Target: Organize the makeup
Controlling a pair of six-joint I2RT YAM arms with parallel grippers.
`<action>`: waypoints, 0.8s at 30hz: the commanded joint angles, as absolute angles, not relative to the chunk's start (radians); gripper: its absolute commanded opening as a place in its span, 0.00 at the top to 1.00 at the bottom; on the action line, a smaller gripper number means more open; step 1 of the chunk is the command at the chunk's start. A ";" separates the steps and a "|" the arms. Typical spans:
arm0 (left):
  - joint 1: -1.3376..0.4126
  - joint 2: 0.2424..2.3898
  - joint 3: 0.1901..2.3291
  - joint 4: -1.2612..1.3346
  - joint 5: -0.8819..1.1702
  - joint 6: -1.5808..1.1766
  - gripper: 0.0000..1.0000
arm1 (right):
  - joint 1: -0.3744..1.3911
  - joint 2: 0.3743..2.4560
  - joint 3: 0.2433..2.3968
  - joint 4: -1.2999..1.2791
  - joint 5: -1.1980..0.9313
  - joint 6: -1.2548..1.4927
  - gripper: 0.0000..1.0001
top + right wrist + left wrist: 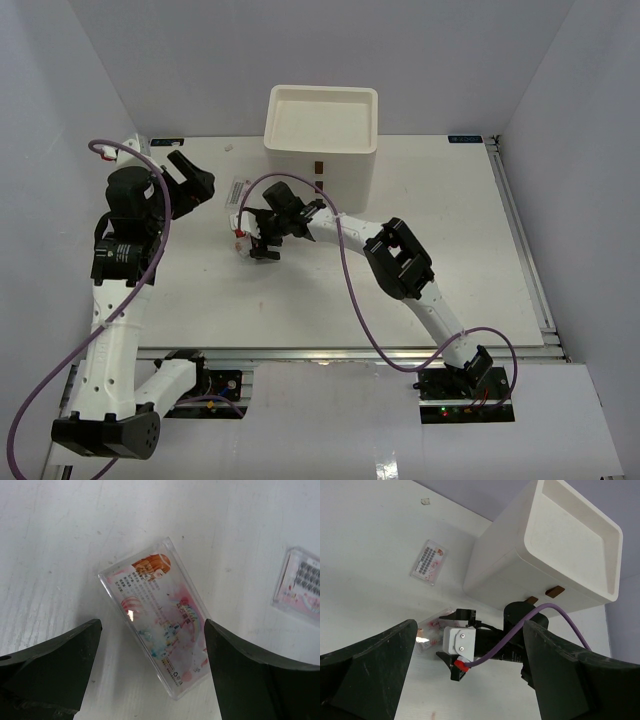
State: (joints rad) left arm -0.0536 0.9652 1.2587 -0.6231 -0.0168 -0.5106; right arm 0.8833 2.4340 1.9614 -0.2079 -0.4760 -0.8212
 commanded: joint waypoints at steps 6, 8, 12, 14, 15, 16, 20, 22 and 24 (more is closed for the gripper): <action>-0.049 0.925 1.239 -0.626 -0.002 -0.530 0.02 | 0.882 2.460 2.023 -0.252 -0.590 -0.996 0.10; -0.049 0.919 1.235 -0.630 -0.002 -0.533 0.02 | 0.881 2.476 2.039 -0.251 -0.591 -0.972 0.10; -0.048 0.917 1.232 -0.634 -0.002 -0.536 0.02 | 0.878 2.506 2.059 -0.252 -0.570 -0.948 0.09; -0.049 0.918 1.232 -0.634 -0.002 -0.537 0.02 | 0.875 2.526 2.079 -0.253 -0.549 -0.925 0.09; -0.049 0.919 1.232 -0.634 -0.002 -0.537 0.02 | 0.872 2.539 2.091 -0.255 -0.537 -0.912 0.09; -0.049 0.920 1.232 -0.634 -0.002 -0.538 0.02 | 0.870 2.550 2.096 -0.262 -0.530 -0.907 0.09; -0.048 0.923 1.229 -0.632 0.035 -0.543 0.02 | 0.864 2.571 2.146 -0.291 -0.531 -0.902 0.05; -0.049 0.925 1.230 -0.634 0.038 -0.546 0.02 | 0.865 2.576 2.161 -0.311 -0.531 -0.911 0.03; -0.049 0.928 1.230 -0.631 0.039 -0.548 0.02 | 0.865 2.582 2.175 -0.361 -0.532 -0.938 0.01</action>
